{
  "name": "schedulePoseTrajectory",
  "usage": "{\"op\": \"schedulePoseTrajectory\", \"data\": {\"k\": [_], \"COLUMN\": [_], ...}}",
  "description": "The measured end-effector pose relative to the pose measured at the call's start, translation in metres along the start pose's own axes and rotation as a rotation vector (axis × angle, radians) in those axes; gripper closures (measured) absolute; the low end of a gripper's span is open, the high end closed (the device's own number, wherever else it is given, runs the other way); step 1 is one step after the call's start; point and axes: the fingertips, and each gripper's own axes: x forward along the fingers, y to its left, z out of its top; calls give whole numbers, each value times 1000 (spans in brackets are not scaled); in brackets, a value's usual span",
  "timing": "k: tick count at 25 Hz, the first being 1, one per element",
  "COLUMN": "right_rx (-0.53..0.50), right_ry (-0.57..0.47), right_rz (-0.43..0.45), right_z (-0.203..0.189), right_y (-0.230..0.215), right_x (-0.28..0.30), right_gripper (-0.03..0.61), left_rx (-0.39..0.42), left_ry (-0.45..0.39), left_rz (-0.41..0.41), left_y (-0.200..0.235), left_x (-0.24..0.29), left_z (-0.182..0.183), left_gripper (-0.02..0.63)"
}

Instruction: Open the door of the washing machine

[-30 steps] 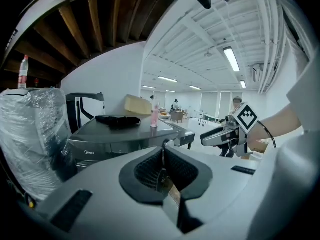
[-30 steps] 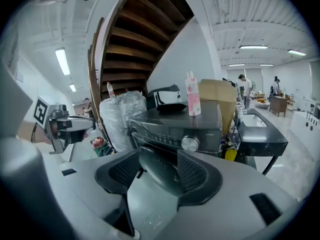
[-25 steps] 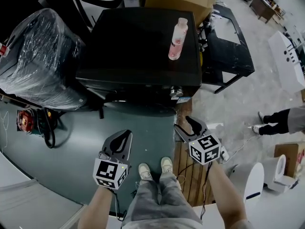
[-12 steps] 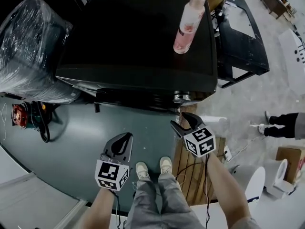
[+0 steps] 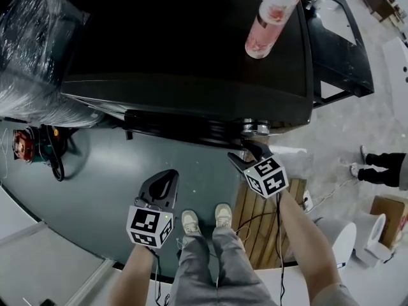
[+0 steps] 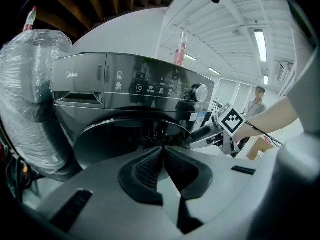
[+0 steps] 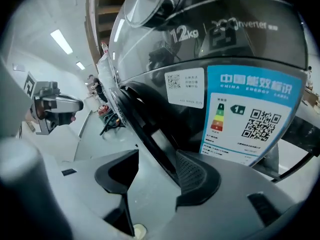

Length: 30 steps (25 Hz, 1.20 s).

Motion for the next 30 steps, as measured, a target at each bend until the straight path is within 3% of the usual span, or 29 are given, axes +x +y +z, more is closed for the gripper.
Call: {"op": "schedulePoseTrajectory", "data": {"k": [4, 8, 14, 30], "right_rx": [-23, -27, -58, 126], "right_ry": [24, 30, 89, 117], "right_rz": [1, -8, 41, -32], "right_z": [-7, -8, -28, -83], "right_y": [-2, -6, 24, 134], "right_x": [10, 12, 6, -5], "right_gripper": [329, 371, 402, 412], "left_rx": [-2, -13, -32, -132], "left_ry": [4, 10, 19, 52], "left_rz": [0, 8, 19, 134], "left_y": [1, 4, 6, 26], "left_x": [4, 2, -13, -122], "left_z": [-5, -13, -28, -116], "left_gripper": [584, 584, 584, 584]}}
